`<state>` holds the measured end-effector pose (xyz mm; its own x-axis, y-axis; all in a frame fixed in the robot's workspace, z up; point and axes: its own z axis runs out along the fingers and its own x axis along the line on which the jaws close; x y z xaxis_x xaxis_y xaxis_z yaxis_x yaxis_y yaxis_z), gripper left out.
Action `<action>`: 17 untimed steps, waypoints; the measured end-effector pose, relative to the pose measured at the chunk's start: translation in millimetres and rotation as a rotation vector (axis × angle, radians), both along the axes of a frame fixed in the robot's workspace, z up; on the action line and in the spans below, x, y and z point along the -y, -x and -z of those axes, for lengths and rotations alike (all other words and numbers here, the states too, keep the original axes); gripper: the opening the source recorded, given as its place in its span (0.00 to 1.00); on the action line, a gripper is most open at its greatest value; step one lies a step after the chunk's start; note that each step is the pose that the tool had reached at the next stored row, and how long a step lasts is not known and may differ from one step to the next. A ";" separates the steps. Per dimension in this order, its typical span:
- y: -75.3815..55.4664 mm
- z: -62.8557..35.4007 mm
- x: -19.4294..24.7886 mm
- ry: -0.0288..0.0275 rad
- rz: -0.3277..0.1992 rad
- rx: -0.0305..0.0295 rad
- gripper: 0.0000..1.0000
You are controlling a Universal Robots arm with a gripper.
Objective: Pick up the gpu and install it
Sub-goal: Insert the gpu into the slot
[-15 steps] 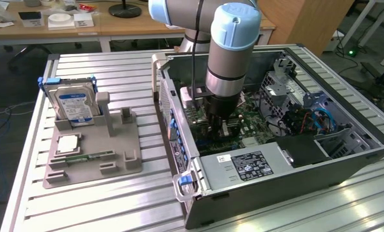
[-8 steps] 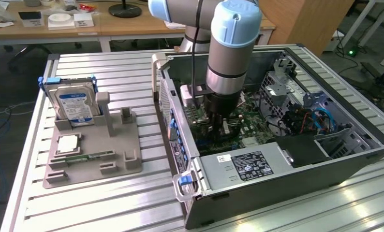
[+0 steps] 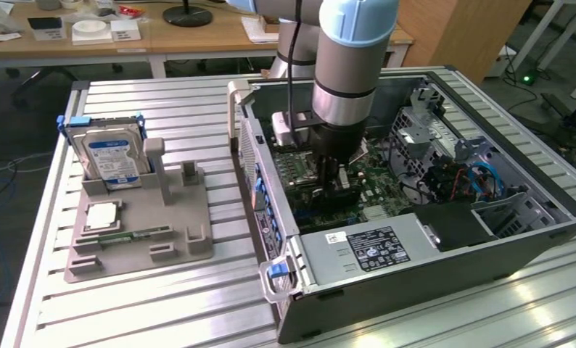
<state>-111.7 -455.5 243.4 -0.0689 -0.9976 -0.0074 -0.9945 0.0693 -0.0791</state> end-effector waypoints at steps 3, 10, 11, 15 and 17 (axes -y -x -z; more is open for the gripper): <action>0.0 -9.8 -0.3 0.0000 0.000 0.0037 0.36; 0.0 -29.0 -0.9 -0.0003 0.000 0.0116 0.36; 0.0 -29.0 -0.9 -0.0001 0.000 0.0115 0.35; 0.0 -29.1 -0.9 0.0000 0.000 0.0115 0.16; 0.0 -29.1 -0.9 0.0000 0.000 0.0115 0.11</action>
<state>-111.8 -454.6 272.5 -0.0688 -0.9976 -0.0082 -0.9935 0.0693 -0.0905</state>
